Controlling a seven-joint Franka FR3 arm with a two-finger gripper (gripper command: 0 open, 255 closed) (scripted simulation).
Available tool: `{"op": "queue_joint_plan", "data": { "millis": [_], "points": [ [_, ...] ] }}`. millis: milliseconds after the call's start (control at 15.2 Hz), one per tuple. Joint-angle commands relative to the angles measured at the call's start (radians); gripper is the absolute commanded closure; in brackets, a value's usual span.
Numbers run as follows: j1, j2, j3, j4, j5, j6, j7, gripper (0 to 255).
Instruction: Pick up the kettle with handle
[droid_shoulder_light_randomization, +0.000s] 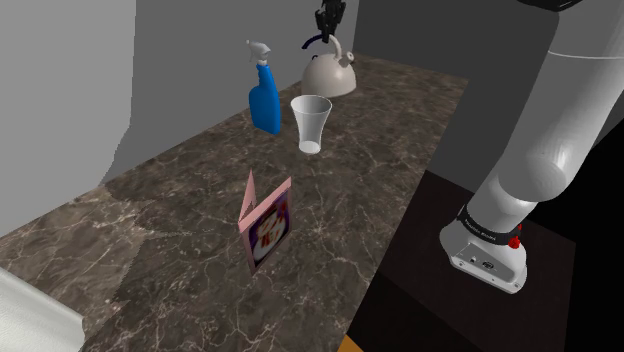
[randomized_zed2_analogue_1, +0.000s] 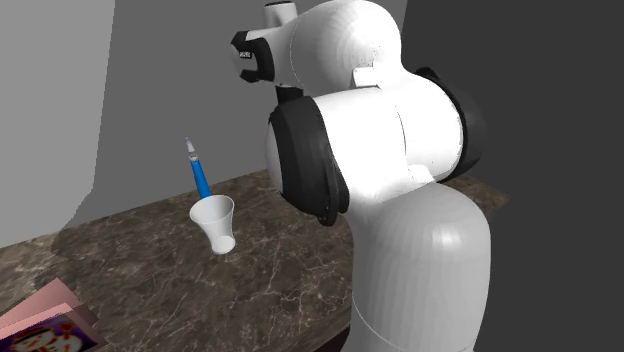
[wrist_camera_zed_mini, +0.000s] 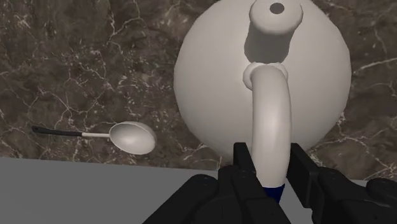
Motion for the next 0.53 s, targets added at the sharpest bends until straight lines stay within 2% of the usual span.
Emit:
{"op": "queue_joint_plan", "data": {
  "millis": [0, 330, 462],
  "points": [
    [0.0, 0.002, 0.0, 0.034, 0.001, -0.03, -0.003, 255],
    [-0.001, 0.018, 0.0, 0.124, 0.003, -0.104, -0.01, 255],
    [-0.001, 0.019, 0.0, 0.127, 0.003, -0.106, -0.01, 255]
  ]
}}
